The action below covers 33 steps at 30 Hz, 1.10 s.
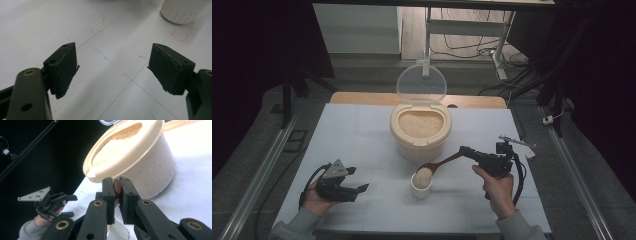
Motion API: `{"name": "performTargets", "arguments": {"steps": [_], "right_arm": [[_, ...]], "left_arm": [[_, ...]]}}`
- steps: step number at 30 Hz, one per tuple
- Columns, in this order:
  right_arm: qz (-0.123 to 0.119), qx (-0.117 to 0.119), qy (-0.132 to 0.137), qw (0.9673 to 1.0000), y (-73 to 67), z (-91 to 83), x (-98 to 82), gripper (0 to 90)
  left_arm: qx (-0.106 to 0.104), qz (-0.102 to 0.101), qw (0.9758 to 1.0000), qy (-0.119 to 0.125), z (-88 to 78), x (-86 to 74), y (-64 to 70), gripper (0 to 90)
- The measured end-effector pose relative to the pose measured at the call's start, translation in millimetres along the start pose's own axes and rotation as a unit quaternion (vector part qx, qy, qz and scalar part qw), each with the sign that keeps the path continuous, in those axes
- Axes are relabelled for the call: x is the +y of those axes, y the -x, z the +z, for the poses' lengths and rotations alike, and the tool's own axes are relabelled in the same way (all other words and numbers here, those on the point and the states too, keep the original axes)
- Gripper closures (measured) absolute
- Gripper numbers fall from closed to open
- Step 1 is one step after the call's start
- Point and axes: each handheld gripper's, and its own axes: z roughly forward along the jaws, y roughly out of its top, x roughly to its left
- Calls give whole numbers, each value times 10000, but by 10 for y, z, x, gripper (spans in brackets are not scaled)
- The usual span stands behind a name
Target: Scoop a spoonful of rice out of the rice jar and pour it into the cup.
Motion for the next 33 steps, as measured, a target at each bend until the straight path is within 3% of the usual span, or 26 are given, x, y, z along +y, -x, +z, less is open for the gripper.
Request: {"name": "performTargets", "arguments": {"steps": [8, 15, 25, 33], "right_arm": [[-678, 51, 108, 9976, -108, -50, 11, 830], [-1247, 88, 148, 9920, -195, -97, 7, 830], [-1170, 232, 319, 9924, -148, -152, 32, 830], [-1112, 310, 544, 9918, -84, -322, 90, 830]], "left_arm": [[1, 8, 10000, -6, 3, 1, 3, 224], [3, 15, 10000, -8, 7, 2, 5, 224], [4, 9, 10000, -12, 7, 0, -1, 224], [8, 0, 10000, -16, 9, -1, -2, 225]]}}
